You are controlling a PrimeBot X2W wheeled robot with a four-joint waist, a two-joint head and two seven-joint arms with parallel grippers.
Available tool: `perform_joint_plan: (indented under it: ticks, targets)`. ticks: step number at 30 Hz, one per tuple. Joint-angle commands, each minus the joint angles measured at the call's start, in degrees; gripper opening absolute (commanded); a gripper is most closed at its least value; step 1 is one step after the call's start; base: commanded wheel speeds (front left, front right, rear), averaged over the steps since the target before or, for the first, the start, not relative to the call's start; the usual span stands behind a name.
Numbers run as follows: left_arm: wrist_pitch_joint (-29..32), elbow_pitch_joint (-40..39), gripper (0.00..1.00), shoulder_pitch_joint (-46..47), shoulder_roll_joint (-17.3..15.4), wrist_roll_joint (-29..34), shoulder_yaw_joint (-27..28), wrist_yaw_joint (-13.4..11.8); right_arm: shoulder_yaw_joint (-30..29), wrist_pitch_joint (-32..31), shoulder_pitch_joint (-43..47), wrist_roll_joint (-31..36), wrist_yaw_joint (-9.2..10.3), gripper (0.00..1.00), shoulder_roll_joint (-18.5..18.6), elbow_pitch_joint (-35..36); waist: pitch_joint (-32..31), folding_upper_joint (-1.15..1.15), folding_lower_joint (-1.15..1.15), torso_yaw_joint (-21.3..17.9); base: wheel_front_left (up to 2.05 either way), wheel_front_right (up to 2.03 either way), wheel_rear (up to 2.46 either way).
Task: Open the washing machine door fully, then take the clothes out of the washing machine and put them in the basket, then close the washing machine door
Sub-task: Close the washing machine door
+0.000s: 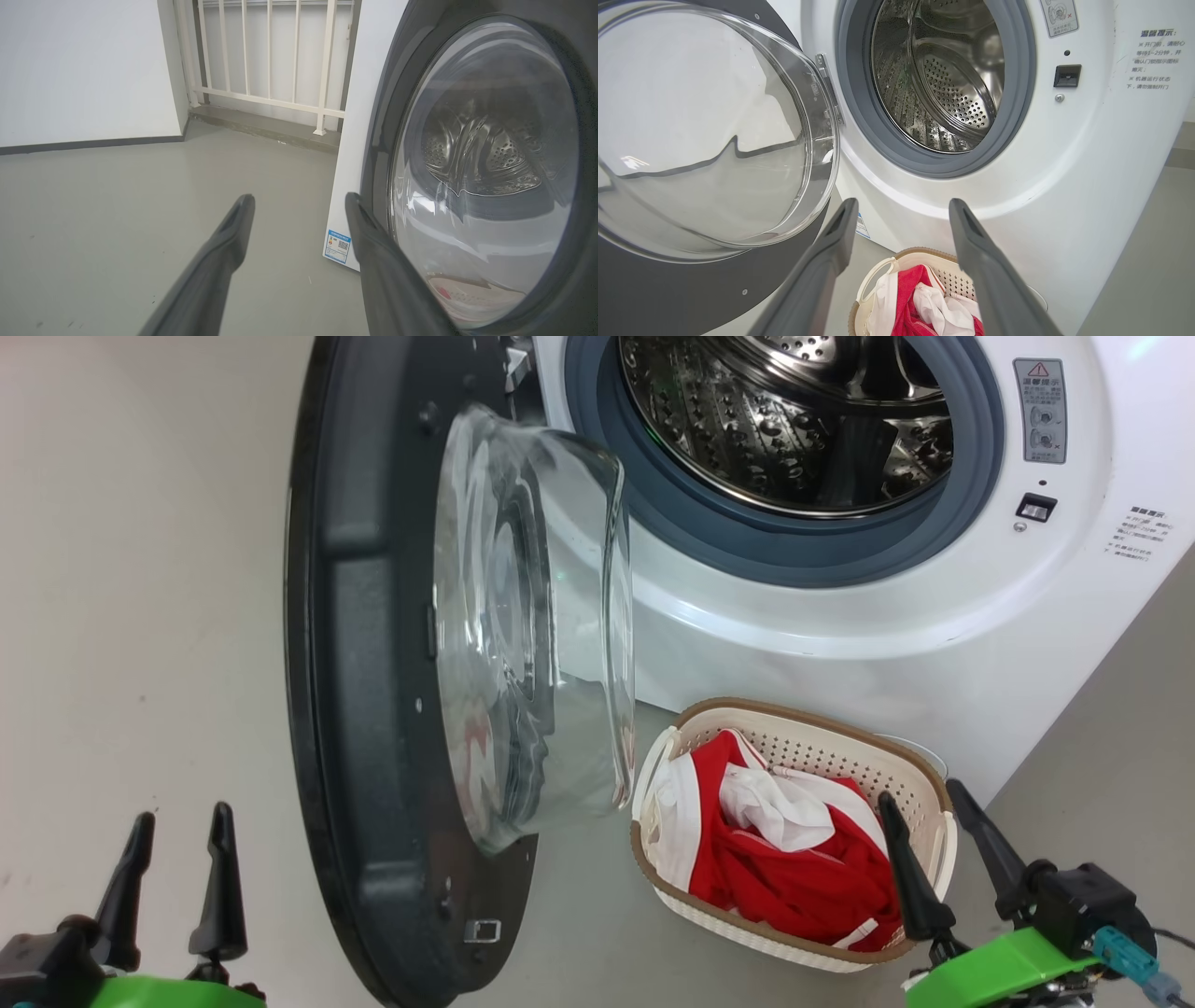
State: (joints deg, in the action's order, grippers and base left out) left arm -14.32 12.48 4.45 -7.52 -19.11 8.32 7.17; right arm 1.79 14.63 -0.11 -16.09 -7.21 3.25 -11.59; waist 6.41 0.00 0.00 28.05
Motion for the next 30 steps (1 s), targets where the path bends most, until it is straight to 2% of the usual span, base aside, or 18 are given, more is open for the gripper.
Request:
perform_joint_plan:
  ticks: [1,18,27,28,29,30]
  targets:
    - [-0.7,-0.7,1.00,0.4,-1.2,0.3,2.2,0.3,1.2,0.4,0.0,-0.5,-0.28,1.00,0.0,1.2,-0.1,0.00,0.00,0.0,0.00,0.00,0.00]
    - [-0.7,-0.4,1.00,0.3,-1.7,0.5,2.3,0.3,1.4,0.4,0.2,-0.5,-0.28,1.00,-0.3,1.2,-0.7,0.00,0.00,0.0,0.00,0.00,0.00]
    - [-0.7,0.0,1.00,1.2,-2.9,-1.7,1.7,0.3,1.7,0.4,0.0,-0.5,-0.28,1.00,-0.3,1.1,-0.6,0.00,0.00,-0.1,0.00,0.00,0.00]
    - [-0.7,0.1,0.77,1.3,-3.2,-2.0,1.4,0.3,1.7,0.4,-0.1,-0.5,-0.28,1.00,-0.3,1.2,-0.6,0.00,0.00,-0.1,0.00,0.00,0.00]
    - [-0.7,0.1,0.44,1.6,-3.4,-2.3,1.2,0.3,1.7,0.4,-0.1,-0.5,-0.28,1.00,-0.3,1.2,-0.6,0.00,0.00,-0.2,0.00,0.00,0.00]
    - [-0.7,0.1,0.00,1.8,-3.6,-2.9,0.9,0.3,1.7,0.4,-0.1,-0.5,-0.28,1.00,-0.3,1.2,-0.6,0.00,0.00,-0.2,0.00,0.00,0.00]
